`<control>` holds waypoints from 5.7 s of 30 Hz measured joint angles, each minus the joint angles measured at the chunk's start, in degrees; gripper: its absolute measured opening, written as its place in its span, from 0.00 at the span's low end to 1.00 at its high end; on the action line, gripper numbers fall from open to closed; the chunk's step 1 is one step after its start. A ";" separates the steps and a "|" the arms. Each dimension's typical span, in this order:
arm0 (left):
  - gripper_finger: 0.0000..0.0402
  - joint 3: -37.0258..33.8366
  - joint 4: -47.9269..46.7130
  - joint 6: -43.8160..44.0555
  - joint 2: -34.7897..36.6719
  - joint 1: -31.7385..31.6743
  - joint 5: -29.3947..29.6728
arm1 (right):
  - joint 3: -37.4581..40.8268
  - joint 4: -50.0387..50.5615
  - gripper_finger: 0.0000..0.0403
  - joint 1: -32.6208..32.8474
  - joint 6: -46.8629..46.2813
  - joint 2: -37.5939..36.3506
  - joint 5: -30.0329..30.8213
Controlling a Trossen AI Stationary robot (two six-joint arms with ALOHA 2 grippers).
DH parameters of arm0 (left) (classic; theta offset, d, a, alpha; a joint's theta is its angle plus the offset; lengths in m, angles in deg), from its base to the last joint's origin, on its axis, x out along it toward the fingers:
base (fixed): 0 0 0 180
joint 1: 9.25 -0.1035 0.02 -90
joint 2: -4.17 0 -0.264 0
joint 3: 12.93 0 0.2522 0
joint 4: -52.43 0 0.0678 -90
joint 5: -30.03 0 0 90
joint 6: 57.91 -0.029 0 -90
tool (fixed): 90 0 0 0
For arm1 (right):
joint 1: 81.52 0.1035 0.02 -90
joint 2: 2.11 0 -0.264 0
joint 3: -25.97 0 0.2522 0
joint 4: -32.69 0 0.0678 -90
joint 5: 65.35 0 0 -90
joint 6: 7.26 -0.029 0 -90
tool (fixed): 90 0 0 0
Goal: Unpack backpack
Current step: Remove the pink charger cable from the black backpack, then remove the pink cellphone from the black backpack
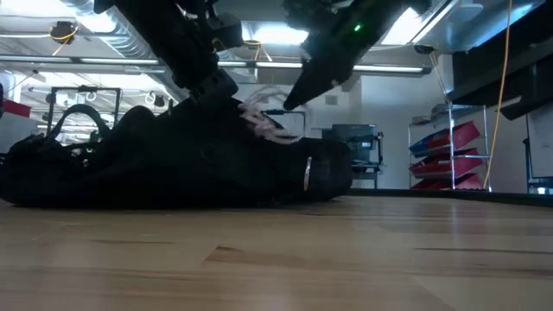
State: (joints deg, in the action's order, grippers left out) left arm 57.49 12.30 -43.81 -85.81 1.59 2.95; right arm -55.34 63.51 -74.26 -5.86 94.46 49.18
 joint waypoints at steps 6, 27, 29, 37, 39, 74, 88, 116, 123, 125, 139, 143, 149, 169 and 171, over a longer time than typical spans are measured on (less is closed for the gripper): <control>0.00 0.00 -0.11 -0.07 0.00 -0.03 -0.76 | -0.05 11.56 0.00 2.85 -5.73 -5.38 7.44; 0.00 0.00 0.42 0.91 0.00 -0.03 -2.36 | 17.00 54.10 0.00 -5.16 -59.39 -12.47 31.25; 0.00 0.00 0.39 0.93 0.00 -0.03 -2.38 | 20.70 51.97 0.00 -8.78 -61.59 -14.97 31.43; 0.00 0.00 0.48 2.61 0.00 -0.36 -2.42 | 28.87 30.42 0.00 -19.62 -51.87 -29.69 26.30; 0.00 0.00 0.48 3.62 0.00 -0.56 -2.95 | 30.25 23.02 0.00 -22.32 -44.49 -33.29 22.14; 0.00 0.00 0.28 3.31 0.00 -0.82 -5.00 | 52.46 -17.83 0.03 -62.02 -32.20 -39.62 -12.02; 0.00 0.00 0.26 3.11 0.00 -0.82 -5.14 | 52.45 -16.26 0.53 -60.95 -27.89 -40.59 -11.21; 0.00 -0.02 0.43 5.59 0.00 -0.08 -6.58 | 13.96 -23.28 0.62 -1.25 31.07 1.37 1.00; 0.00 -0.04 1.70 6.78 0.00 2.65 -6.16 | 9.02 -33.23 0.62 2.63 29.92 11.42 1.45; 0.00 -0.04 1.68 6.95 0.00 3.49 -5.43 | 8.83 -36.37 0.62 2.68 28.56 11.00 0.48; 0.00 -0.07 5.70 5.84 0.00 4.91 -1.69 | 9.07 -38.82 0.62 1.33 23.02 12.47 -2.67; 0.00 -0.07 6.43 5.05 0.00 4.95 -1.99 | 8.98 -40.56 0.62 0.90 23.21 12.36 -0.63; 0.00 -0.07 6.51 3.85 0.00 4.93 -2.23 | 8.98 -40.52 0.62 -1.77 24.80 12.36 1.40; 0.00 1.18 9.29 0.01 0.00 4.97 -2.95 | 9.03 -46.20 0.62 -3.17 35.69 17.06 2.27; 0.00 1.18 9.31 0.03 0.00 4.97 -2.95 | 8.97 -47.04 0.62 -3.17 37.41 17.06 2.46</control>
State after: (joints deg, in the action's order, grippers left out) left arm 58.67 21.61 -43.78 -85.81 6.56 0.00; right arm -46.36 16.46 -77.43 31.56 111.52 51.64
